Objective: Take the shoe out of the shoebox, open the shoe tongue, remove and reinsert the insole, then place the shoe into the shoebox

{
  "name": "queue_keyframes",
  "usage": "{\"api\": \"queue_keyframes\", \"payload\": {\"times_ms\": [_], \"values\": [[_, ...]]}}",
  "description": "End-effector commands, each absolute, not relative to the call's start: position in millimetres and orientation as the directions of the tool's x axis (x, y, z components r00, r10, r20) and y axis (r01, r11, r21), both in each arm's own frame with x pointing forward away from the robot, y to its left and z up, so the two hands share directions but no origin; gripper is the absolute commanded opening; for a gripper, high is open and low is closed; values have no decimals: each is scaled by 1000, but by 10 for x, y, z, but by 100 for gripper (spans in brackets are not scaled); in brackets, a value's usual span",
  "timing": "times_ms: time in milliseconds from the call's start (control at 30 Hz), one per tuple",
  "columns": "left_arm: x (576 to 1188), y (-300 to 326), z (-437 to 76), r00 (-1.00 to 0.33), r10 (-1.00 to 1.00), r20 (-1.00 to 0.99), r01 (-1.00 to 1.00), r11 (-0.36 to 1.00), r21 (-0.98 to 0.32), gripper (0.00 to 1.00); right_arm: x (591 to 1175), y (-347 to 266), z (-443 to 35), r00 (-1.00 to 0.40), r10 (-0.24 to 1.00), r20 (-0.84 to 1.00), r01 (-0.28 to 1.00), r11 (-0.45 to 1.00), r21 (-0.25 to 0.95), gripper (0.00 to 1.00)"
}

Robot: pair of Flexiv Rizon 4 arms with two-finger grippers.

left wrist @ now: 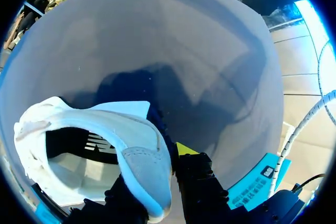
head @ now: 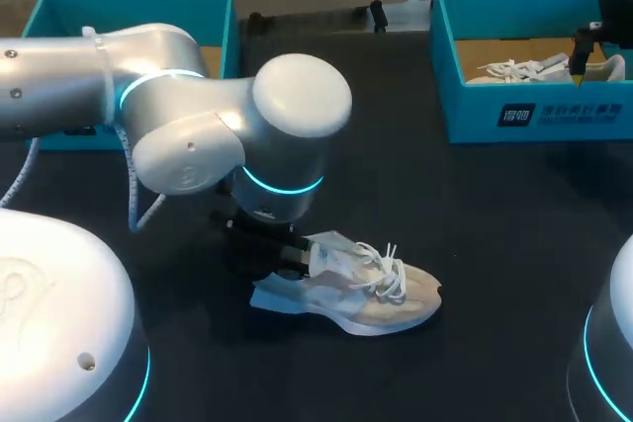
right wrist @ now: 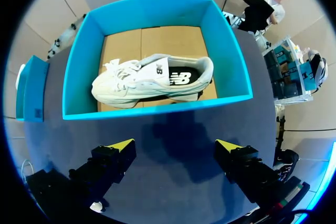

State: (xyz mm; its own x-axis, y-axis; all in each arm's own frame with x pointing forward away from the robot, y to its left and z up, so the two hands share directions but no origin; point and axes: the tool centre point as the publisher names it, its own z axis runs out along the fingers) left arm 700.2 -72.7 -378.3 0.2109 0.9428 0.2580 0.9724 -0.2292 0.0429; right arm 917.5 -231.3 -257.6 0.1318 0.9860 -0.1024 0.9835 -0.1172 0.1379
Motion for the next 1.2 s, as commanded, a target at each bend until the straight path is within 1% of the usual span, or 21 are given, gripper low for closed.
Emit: {"api": "queue_keyframes", "payload": {"times_ms": [33,533,567,600,700,767,800,867,1000,1033,1067,1100,1133,1200], "values": [[7016,-798,-3833,199,943,268,974,-220,52,0,9164,-2313,-2575,133,986,-102,983,-118,140,100],[7052,-856,-3894,189,948,255,977,-207,47,0,9164,-2313,-2575,133,986,-102,983,-118,140,100],[7049,-855,-3902,189,948,255,977,-207,46,3,9164,-2313,-2575,133,986,-102,983,-118,140,100],[7046,-854,-3912,190,948,255,977,-208,45,10,9164,-2313,-2575,133,986,-102,983,-118,140,100],[7049,-853,-3935,190,947,260,977,-209,44,6,9164,-2313,-2575,133,986,-102,983,-118,140,100],[7048,-851,-3939,189,947,261,978,-206,43,7,9164,-2313,-2575,133,986,-102,983,-118,140,100],[7049,-849,-3940,188,947,260,978,-205,42,10,9164,-2313,-2575,133,986,-102,983,-118,140,100],[7053,-839,-3937,186,948,257,978,-203,41,29,9164,-2313,-2575,133,986,-102,983,-118,140,100],[7076,-828,-3925,178,952,247,980,-194,40,49,9164,-2313,-2575,133,986,-102,983,-118,140,100],[7078,-821,-3912,175,954,242,981,-189,37,73,9164,-2313,-2575,133,986,-102,983,-118,140,100],[7072,-817,-3901,174,956,238,982,-187,34,87,9164,-2313,-2575,133,986,-102,983,-118,140,100],[7070,-815,-3895,174,956,238,982,-188,33,91,9164,-2313,-2575,133,986,-102,983,-118,140,100],[7065,-812,-3888,176,956,236,982,-188,30,100,9164,-2313,-2575,133,986,-102,983,-118,140,100],[7056,-790,-3808,164,963,212,985,-170,10,100,9164,-2313,-2575,133,986,-102,983,-118,140,100]]}}
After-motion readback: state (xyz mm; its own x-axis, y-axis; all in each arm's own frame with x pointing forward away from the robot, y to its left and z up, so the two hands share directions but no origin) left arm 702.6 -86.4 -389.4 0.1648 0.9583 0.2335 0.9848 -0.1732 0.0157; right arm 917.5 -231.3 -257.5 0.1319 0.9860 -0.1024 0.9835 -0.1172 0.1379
